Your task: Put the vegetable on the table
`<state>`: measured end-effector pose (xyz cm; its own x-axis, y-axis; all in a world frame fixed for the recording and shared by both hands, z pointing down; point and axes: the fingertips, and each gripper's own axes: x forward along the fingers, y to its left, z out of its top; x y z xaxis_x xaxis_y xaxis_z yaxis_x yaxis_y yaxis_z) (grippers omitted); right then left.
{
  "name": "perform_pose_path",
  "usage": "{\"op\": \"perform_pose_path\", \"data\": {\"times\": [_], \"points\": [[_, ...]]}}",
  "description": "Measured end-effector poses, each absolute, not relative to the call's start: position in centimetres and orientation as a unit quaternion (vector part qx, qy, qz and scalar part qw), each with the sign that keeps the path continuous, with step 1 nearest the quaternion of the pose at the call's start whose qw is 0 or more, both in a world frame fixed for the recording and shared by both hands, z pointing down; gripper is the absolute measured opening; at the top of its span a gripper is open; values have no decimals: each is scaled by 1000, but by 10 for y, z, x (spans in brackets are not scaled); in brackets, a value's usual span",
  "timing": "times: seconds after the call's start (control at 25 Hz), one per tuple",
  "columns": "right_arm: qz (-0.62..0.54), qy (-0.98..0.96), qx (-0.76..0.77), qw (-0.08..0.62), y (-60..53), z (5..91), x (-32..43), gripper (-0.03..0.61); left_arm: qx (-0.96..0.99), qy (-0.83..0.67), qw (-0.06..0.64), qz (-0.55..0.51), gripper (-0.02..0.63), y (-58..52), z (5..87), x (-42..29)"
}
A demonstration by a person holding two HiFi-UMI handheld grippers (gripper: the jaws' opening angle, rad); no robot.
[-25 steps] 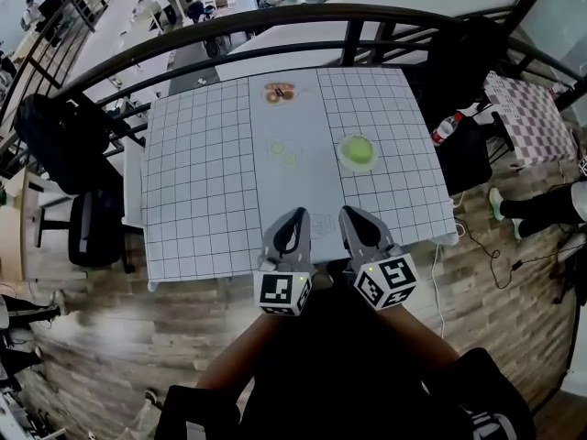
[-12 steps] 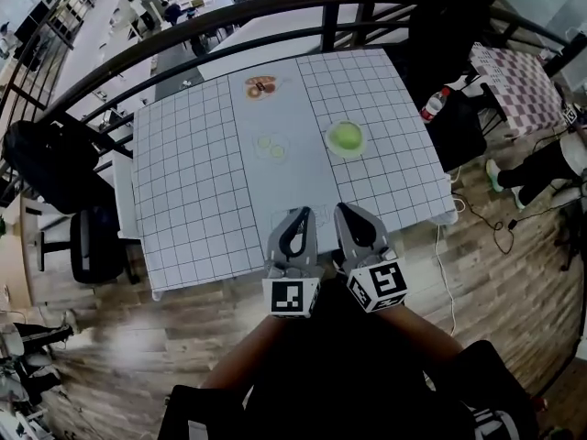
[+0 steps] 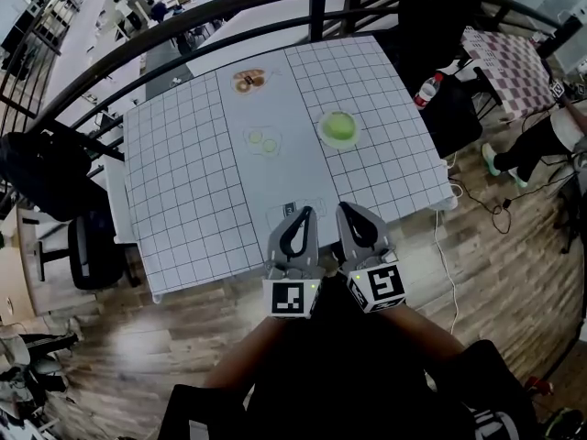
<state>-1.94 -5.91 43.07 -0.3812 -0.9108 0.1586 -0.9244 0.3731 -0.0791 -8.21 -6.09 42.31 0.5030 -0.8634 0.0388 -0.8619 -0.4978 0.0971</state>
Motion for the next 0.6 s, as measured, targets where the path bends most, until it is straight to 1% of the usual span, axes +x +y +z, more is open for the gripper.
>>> {"op": "perform_pose_path", "data": {"times": [0.12,0.4,0.6], "points": [[81,-825,556,54,-56,438,-18,-3,868,-492,66,-10,8,-61,430,-79],[78,-819,562,89,-56,449,-10,-3,874,-480,75,-13,8,-65,433,-67],[79,-818,563,91,-57,452,-3,-3,882,-466,72,-24,8,-68,431,-58]]}}
